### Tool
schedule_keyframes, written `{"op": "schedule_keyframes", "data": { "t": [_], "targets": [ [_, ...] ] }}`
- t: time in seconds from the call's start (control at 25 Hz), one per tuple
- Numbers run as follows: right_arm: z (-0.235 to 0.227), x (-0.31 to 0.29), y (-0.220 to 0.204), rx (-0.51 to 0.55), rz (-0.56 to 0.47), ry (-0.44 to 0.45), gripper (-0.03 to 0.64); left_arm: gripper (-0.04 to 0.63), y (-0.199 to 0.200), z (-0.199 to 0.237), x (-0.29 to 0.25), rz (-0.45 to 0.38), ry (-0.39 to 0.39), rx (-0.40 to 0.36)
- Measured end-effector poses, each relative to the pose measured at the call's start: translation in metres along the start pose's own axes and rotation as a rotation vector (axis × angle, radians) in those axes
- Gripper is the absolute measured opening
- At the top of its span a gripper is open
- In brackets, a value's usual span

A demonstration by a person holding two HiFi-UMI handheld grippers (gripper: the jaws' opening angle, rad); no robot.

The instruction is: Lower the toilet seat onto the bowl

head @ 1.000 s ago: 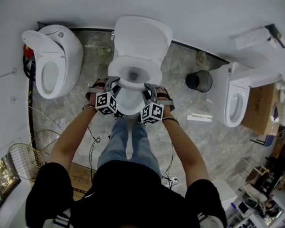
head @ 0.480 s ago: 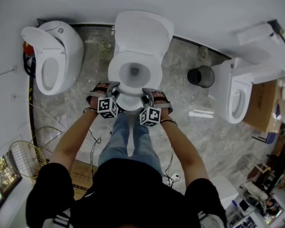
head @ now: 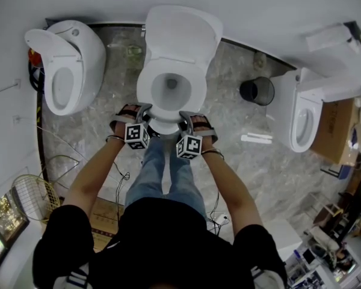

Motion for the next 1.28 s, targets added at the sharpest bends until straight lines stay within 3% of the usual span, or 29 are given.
{"op": "schedule_keyframes", "data": {
  "t": [0.64, 0.8, 0.92, 1.0, 1.12, 1.2, 1.28],
  "targets": [
    [0.045, -0.013, 0.004, 0.011, 0.017, 0.048, 0.176, 0.175, -0.021, -0.040, -0.016, 0.065, -0.029, -0.074],
    [0.050, -0.012, 0.003, -0.093, 0.032, 0.049, 0.198, 0.178, -0.025, -0.043, -0.019, 0.069, -0.027, -0.078],
    [0.052, 0.003, 0.001, -0.322, 0.035, 0.038, 0.237, 0.181, -0.025, -0.047, -0.020, 0.073, -0.031, -0.081],
    [0.059, 0.016, -0.004, -0.538, 0.026, 0.048, 0.249, 0.183, -0.027, -0.049, -0.022, 0.079, -0.034, -0.086],
    [0.085, 0.027, -0.018, -1.017, -0.020, 0.131, 0.257, 0.186, -0.030, -0.052, -0.024, 0.087, -0.046, -0.084],
    [0.105, 0.027, -0.028, -1.404, -0.105, 0.218, 0.268, 0.189, -0.032, -0.055, -0.026, 0.091, -0.050, -0.085],
    [0.120, 0.022, -0.038, -1.722, -0.210, 0.281, 0.284, 0.193, -0.033, -0.058, -0.026, 0.099, -0.059, -0.086]
  ]
}}
Point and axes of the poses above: the fingertips, and each gripper's own axes: x backward along the fingers, z to its left, y out of its top, the point moved 7 cm from there along x, backward along the fingers, and after that the axes turned 14 degrees about x, right-handed, at the moved point
